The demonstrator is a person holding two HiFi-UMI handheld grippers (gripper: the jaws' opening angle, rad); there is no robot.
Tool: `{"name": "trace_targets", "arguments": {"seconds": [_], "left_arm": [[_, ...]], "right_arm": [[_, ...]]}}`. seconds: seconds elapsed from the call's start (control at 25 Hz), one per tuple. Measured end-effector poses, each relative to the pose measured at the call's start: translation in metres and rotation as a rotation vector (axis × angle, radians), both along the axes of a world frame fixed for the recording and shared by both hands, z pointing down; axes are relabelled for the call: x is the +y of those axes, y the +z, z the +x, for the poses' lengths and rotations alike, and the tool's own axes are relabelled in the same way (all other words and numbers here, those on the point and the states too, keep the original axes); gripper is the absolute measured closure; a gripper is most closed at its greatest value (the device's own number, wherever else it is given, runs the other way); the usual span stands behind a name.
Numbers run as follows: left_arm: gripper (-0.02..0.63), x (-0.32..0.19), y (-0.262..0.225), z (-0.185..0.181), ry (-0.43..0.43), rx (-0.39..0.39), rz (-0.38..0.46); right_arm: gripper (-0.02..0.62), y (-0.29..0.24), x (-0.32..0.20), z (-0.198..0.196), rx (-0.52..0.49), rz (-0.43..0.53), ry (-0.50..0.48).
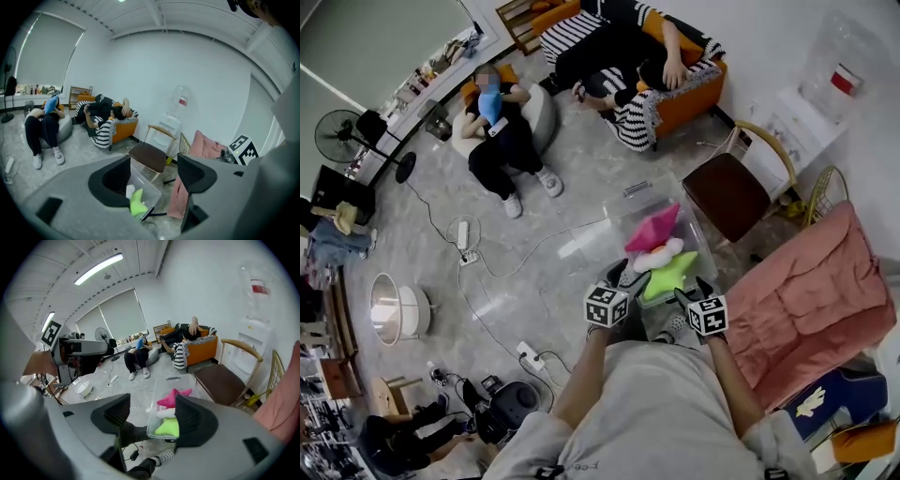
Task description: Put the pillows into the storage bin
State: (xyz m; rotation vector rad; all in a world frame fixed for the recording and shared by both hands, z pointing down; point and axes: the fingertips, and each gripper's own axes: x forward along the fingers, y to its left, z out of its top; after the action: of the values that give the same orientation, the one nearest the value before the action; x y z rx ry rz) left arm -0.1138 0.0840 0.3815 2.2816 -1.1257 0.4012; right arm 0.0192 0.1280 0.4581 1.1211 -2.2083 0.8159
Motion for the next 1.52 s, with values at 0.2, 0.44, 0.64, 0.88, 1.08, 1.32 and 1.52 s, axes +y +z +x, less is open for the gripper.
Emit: {"name": "trace_targets", "arguments": {"seconds": [0.2, 0.44, 0.64, 0.88, 1.08, 1.32, 1.52], "left_arm": [[0.295, 0.005, 0.003, 0.001, -0.010, -0.001, -0.007], [0.345, 0.018, 0.008, 0.001, 0.016, -0.036, -0.024], [0.426, 0.026, 0.014, -0.003, 0.010, -0.051, -0.040], [0.518, 0.028, 0.024, -0.003, 0.014, -0.059, -0.055], [0.592, 0.005, 0.036, -0.008, 0.067, -0.076, -0.102], [0.595, -0.042, 0.032, -0.022, 0.155, -0.065, -0.119], [0.595, -0.072, 0.036, -0.031, 0.207, -0.050, -0.144]], "right_arm": [[0.298, 0.000, 0.005, 0.000, -0.048, 0.002, 0.007], [0.332, 0.005, 0.017, -0.009, -0.071, -0.012, 0.009], [0.407, 0.008, 0.018, -0.005, -0.078, -0.005, 0.047], [0.458, 0.017, 0.020, 0.003, -0.070, -0.014, 0.082], [0.513, 0.017, 0.006, 0.012, -0.063, -0.034, 0.164], [0.600, 0.012, -0.028, 0.002, -0.087, -0.062, 0.285], [0.600, 0.015, -0.045, -0.012, -0.080, -0.096, 0.331]]}}
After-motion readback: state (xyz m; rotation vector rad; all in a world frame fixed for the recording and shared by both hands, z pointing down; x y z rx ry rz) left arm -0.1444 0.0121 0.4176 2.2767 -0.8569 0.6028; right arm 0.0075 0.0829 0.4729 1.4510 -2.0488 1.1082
